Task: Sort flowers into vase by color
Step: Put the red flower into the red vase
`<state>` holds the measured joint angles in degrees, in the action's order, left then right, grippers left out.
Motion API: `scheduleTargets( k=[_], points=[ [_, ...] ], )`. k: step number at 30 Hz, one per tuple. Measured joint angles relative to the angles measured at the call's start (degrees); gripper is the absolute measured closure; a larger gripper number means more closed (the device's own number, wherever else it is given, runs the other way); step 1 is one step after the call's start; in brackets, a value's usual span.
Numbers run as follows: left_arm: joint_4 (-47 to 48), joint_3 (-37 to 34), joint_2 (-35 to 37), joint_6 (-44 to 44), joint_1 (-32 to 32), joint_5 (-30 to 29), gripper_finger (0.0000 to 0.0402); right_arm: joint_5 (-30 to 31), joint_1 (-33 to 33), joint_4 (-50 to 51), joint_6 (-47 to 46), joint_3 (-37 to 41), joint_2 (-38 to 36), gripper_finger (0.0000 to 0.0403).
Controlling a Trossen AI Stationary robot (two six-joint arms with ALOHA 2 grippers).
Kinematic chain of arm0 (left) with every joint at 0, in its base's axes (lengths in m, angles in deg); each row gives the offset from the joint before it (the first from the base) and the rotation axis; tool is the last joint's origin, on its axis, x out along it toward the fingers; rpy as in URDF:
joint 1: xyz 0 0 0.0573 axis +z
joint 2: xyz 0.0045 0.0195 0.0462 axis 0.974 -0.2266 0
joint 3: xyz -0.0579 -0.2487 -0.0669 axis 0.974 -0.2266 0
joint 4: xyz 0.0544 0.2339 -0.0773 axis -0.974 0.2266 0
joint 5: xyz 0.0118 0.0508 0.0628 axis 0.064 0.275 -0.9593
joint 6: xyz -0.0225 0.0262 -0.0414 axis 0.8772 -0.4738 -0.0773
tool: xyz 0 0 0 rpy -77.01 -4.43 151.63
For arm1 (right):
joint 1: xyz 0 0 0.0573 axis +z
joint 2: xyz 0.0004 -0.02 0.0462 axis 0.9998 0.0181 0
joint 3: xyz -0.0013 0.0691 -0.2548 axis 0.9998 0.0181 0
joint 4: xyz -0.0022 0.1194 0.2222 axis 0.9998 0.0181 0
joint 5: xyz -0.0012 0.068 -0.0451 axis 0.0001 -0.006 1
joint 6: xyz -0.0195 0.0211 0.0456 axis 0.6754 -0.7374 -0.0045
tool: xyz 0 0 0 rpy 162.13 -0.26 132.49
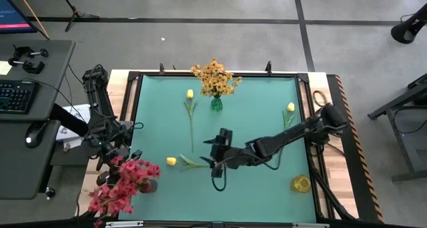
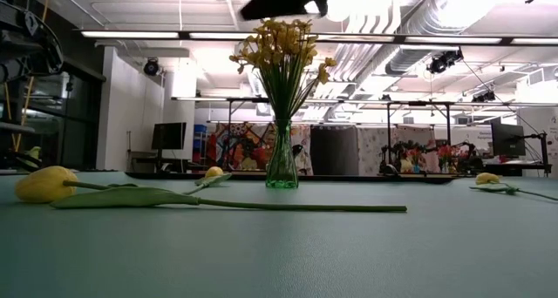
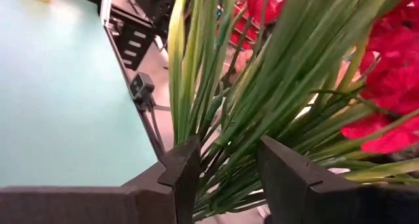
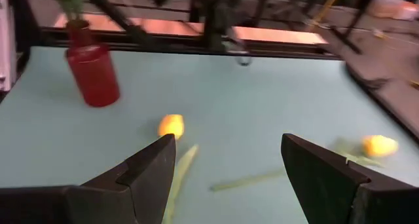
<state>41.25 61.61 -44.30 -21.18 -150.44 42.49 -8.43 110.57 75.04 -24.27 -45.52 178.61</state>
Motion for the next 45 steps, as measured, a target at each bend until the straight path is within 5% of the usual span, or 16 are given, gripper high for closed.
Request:
scheduleTargets(
  k=[5,13,25,30,45],
  points=[
    [0.02,0.03,0.0,-1.76,0.0,-1.05,0.0266,-9.37,-3.07,-11.62,2.95,0.02,8.12,0.0137],
    [0.08,0.03,0.0,-2.37,0.0,-2.23,0.0266,-28.2,-8.12,-43.77,0.21,-4.62,26.86,0.0137],
    [0.1,0.05,0.0,-3.18,-0.02,-3.83,0.0266,-40.26,-8.7,-28.49,2.16,-42.18,48.8,0.0137],
    [0.1,0.08,0.0,-4.27,-0.02,-3.83,0.0266,-43.1,-8.35,-27.45,1.15,-52.06,54.27,0.0137],
    [1.39,0.14,0.0,-7.27,-0.02,-8.66,0.0266,-39.46,-6.9,-30.34,1.07,-55.34,55.74,0.0137]
  ],
)
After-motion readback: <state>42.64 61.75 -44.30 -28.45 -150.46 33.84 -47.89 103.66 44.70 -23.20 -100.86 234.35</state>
